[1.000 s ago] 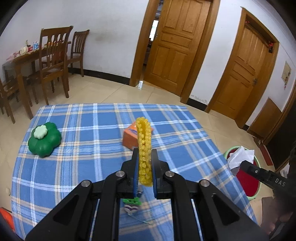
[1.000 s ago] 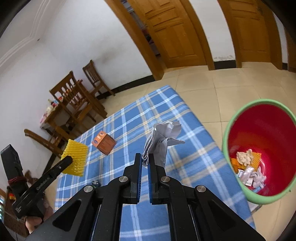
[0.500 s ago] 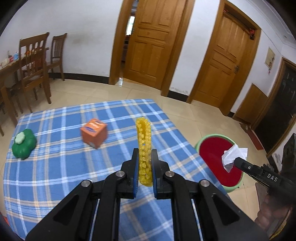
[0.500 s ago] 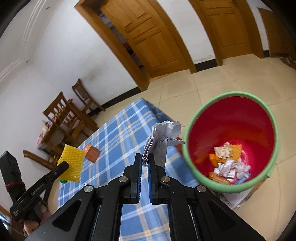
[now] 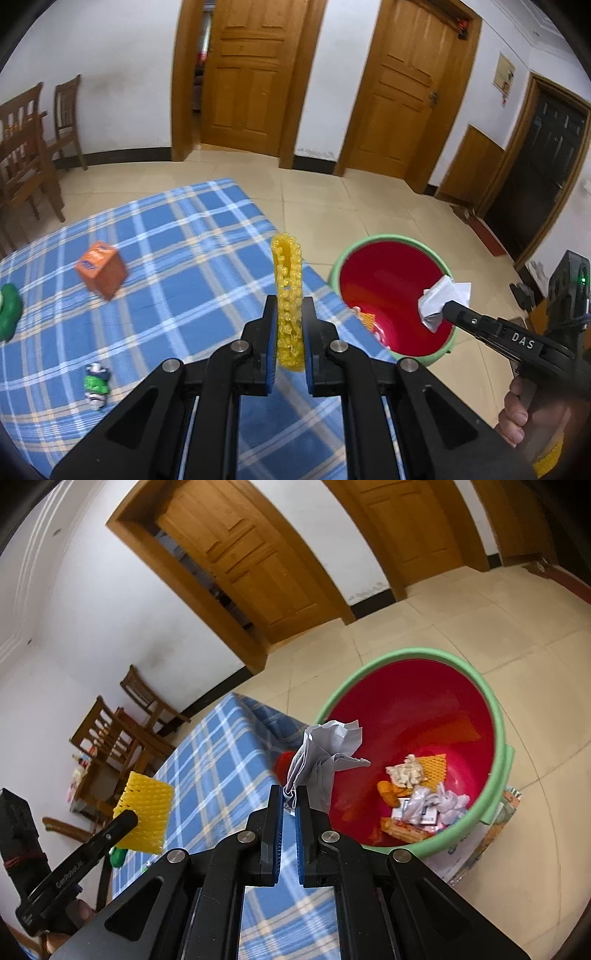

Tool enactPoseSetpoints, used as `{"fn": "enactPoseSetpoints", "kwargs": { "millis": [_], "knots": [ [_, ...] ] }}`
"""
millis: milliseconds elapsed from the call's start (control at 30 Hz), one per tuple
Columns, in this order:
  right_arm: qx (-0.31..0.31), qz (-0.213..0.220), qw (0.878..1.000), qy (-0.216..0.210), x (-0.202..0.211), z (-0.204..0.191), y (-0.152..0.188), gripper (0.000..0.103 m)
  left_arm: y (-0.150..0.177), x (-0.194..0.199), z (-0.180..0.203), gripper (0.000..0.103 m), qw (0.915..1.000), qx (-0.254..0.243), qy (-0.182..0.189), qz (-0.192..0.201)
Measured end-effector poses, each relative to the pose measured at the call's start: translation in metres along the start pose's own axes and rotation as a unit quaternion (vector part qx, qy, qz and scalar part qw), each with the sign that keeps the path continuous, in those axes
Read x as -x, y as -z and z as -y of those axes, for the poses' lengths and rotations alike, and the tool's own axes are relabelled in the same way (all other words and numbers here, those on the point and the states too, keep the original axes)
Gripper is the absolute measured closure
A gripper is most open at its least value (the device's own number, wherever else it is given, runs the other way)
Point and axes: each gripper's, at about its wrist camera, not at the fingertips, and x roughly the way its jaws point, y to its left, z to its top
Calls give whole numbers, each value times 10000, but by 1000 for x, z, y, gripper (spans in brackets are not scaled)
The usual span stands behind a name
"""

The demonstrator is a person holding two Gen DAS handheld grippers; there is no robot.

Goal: Collect trash
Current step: 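Carry the yellow foam net and grey cloth over the red bucket, then open both tools to drop the foam net and grey cloth into the bucket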

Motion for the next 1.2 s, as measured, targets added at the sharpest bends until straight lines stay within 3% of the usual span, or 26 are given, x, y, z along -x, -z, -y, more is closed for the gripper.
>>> {"fn": "enactPoseSetpoints", "kwargs": {
  "millis": [567,1133,1200],
  "knots": [
    [-625,17,9976,307,-2,67,-6,96,-6,-67,77,92,9955,-644,501,-479],
    [-834,-45,9957,398,-6,91,-7,93,-3,-110,98,92,9907,-799,727,-822],
    [-858,-53,9955,398,-5,90,-7,90,-3,-111,99,87,9905,-797,717,-862]
  ]
}}
